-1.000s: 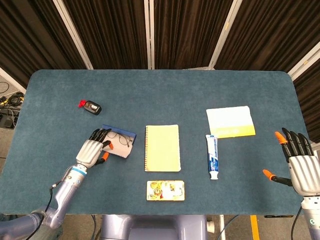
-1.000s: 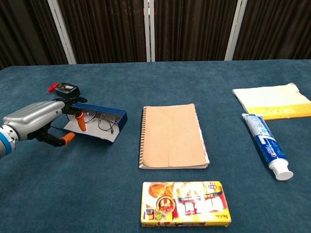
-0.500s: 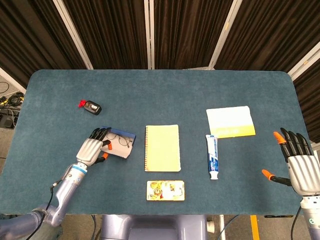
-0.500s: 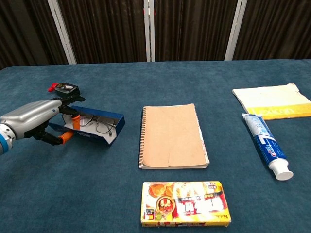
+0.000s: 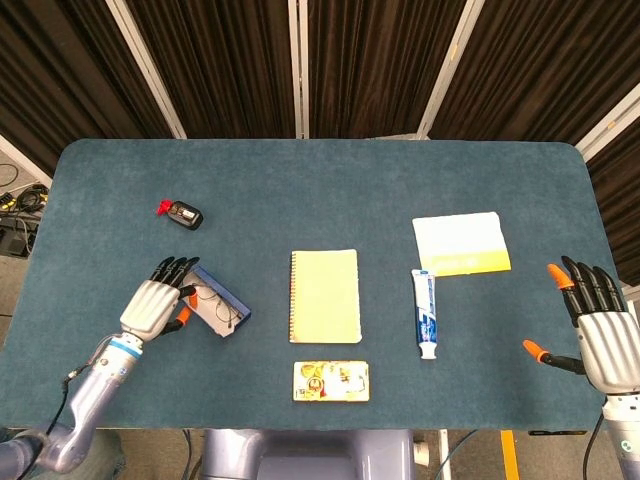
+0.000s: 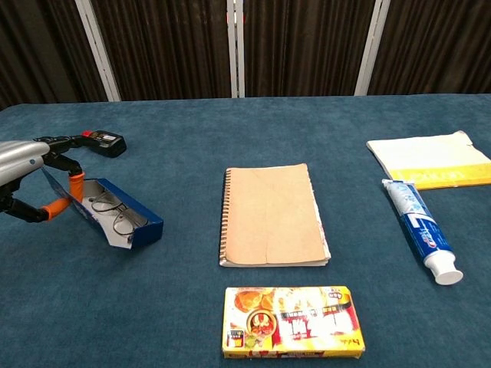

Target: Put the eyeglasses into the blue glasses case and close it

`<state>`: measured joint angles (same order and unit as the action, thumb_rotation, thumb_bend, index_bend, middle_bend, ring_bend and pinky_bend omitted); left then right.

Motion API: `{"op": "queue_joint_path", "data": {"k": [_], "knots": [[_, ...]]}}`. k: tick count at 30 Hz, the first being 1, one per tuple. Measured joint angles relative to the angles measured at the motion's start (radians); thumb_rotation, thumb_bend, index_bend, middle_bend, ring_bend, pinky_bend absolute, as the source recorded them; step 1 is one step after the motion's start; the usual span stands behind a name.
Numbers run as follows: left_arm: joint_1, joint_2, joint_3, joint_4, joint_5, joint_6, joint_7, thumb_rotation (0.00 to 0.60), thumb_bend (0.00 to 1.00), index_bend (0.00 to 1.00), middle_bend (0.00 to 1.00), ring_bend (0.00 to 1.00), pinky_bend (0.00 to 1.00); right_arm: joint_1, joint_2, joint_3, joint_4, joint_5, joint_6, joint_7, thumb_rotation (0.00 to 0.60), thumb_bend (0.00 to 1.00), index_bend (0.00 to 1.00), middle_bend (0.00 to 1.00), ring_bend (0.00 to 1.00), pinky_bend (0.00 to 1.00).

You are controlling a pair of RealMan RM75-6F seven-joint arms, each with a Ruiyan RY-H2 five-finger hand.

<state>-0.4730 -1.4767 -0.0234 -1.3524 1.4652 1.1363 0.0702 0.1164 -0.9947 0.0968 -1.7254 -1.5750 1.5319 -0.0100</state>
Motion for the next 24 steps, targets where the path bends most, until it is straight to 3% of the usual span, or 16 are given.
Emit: {"op": "queue_joint_path", "data": {"k": [8, 21, 24], "knots": [[0.000, 0.112, 0.015, -0.157, -0.050, -0.061, 0.090, 0.600, 0.54, 0.69, 0.00, 0.00, 0.00, -0.001, 0.004, -0.001, -0.005, -0.004, 0.003, 0.001, 0.600, 0.00, 0.00, 0.00, 0.00, 0.00], [-0.039, 0.028, -0.021, -0.106, -0.140, -0.133, 0.130, 0.600, 0.54, 0.65, 0.00, 0.00, 0.00, -0.003, 0.008, 0.001, -0.003, -0.001, 0.006, 0.008, 0.600, 0.00, 0.00, 0.00, 0.00, 0.00], [-0.043, 0.015, -0.025, -0.092, -0.150, -0.135, 0.138, 0.600, 0.53, 0.57, 0.00, 0.00, 0.00, -0.003, 0.008, 0.000, -0.003, -0.001, 0.005, 0.008, 0.600, 0.00, 0.00, 0.00, 0.00, 0.00]]}}
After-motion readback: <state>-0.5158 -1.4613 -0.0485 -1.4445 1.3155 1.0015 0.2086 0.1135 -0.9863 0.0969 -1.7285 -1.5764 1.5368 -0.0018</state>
